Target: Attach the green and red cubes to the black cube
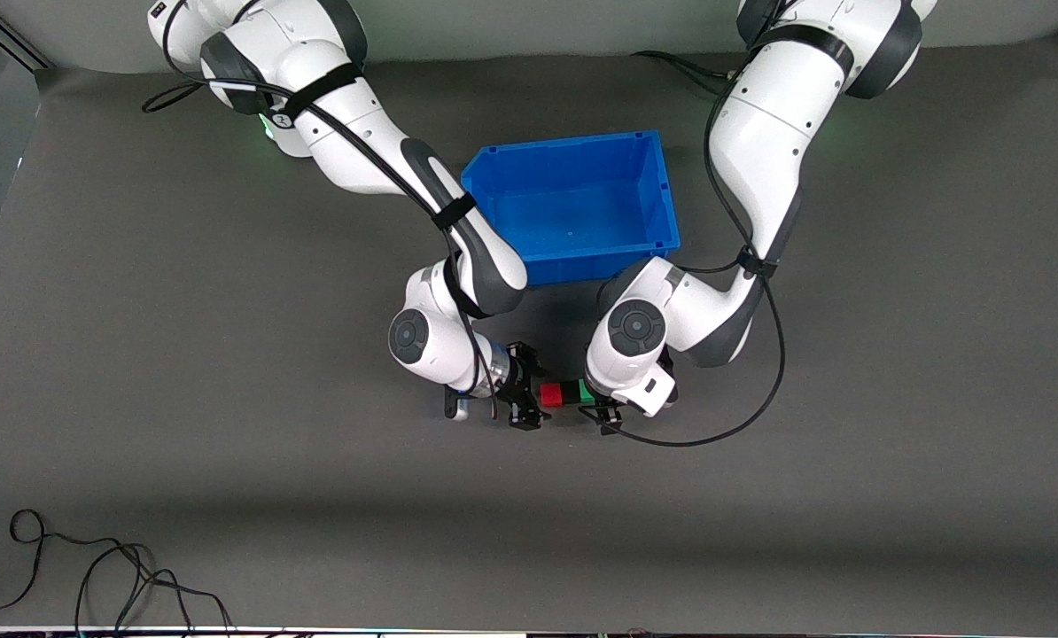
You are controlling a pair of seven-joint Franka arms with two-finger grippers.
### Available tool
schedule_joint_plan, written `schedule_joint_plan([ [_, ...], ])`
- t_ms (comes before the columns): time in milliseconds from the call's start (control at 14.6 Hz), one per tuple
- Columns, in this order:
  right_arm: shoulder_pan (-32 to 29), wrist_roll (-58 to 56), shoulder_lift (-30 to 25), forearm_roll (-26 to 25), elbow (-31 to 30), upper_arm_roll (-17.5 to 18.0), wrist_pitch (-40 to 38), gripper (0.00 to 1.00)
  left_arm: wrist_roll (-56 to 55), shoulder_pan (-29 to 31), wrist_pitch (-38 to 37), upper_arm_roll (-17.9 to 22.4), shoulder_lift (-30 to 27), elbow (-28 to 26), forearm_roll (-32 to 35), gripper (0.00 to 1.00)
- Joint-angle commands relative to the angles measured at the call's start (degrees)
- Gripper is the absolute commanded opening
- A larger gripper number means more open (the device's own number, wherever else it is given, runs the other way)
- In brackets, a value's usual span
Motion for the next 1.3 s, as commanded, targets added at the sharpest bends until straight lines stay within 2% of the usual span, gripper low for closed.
schedule_joint_plan([
  [0, -1.0, 0.6, -3.9, -0.6, -0.2, -1.8, -4.8, 1.0, 7.8, 1.7, -5.9, 0.4, -3.9, 0.4, 0.8, 1.0],
  [342, -1.5, -2.2, -12.9, -10.5, -0.3, -10.7, -24.4, 1.0, 24.1, 7.8, -17.3, 1.0, -11.2, -0.8, 0.8, 1.0],
  [479, -1.5, -8.0, -17.1, -14.0, -0.9, -14.1, -33.9, 1.0, 31.2, 12.2, -21.3, 1.0, -15.6, -2.5, 0.8, 1.0],
  [616, -1.3, -16.1, -21.5, -17.7, -1.6, -17.8, -41.6, 1.0, 40.9, 16.5, -22.1, 0.8, -19.2, -3.9, 0.3, 1.0],
  [753, -1.2, -23.5, -25.9, -22.4, -2.9, -20.4, -46.4, 1.0, 51.6, 18.8, -24.2, 0.9, -20.1, -4.3, 0.3, 1.0],
  [1027, -1.3, -35.6, -34.6, -31.5, -6.5, -22.9, -49.8, 1.0, 70.5, 23.6, -24.2, 1.0, -26.4, -9.2, 0.8, 1.0],
  [1164, -3.9, -41.0, -40.7, -36.8, -10.3, -21.5, -49.8, 1.0, 77.2, 25.9, -25.8, 1.0, -29.7, -11.2, -0.2, 1.0],
  [1233, -6.6, -44.1, -42.7, -38.6, -10.9, -19.3, -49.9, 1.0, 78.1, 26.5, -27.6, 1.0, -30.3, -11.1, -0.1, 1.0],
])
